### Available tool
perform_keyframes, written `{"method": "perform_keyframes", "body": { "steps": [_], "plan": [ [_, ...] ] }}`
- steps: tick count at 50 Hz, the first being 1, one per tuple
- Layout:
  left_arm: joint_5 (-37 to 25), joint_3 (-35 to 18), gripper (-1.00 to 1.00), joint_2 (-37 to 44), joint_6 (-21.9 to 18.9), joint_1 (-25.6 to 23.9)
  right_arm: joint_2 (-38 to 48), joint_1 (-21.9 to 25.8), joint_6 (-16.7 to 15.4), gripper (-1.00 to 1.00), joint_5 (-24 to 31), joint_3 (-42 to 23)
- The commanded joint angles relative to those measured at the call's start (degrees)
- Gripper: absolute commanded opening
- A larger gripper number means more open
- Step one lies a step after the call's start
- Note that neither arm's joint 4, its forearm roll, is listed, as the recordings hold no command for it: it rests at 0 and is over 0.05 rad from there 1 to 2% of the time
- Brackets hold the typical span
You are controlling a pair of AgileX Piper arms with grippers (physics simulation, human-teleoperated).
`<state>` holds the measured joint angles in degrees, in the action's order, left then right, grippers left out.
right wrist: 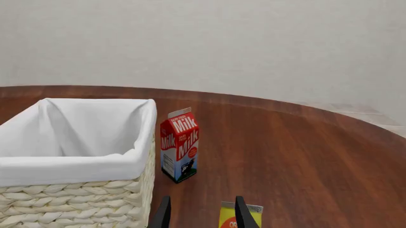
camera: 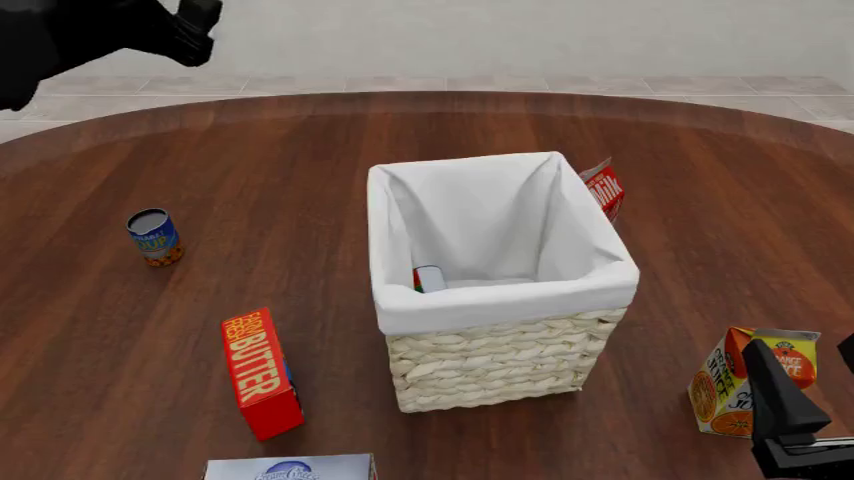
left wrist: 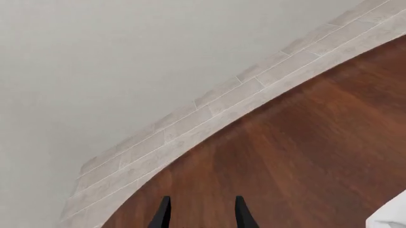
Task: Pick up the alphabet soup and the tomato sauce, and put them in the basket.
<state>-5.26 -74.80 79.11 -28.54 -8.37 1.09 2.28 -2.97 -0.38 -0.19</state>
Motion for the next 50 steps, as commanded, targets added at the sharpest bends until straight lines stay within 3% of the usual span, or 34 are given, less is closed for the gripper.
{"method": "perform_keyframes", "body": {
  "steps": [1,12,21,25,30,50],
  "plan": [
    [3.56,1.51,1.0,-1.22,1.18,4.58,-0.15,0.11,-0.04,1.0,0.14,0.05],
    [7.24,2.82,1.0,-3.04,5.88,10.22,-0.02,0.07,0.06,1.0,0.0,0.06],
    [8.06,3.21,1.0,-3.77,9.86,11.83,-0.23,0.1,0.12,1.0,0.2,0.04],
    [7.8,2.83,1.0,-4.19,14.48,12.55,-0.35,0.05,0.15,1.0,0.33,0.03],
    [8.9,3.7,1.0,-4.87,14.5,13.31,-0.11,0.22,0.12,1.0,0.12,0.04],
    [11.99,8.62,1.0,-6.8,22.68,19.73,0.2,0.21,0.14,1.0,-0.17,-0.02]
  ]
}}
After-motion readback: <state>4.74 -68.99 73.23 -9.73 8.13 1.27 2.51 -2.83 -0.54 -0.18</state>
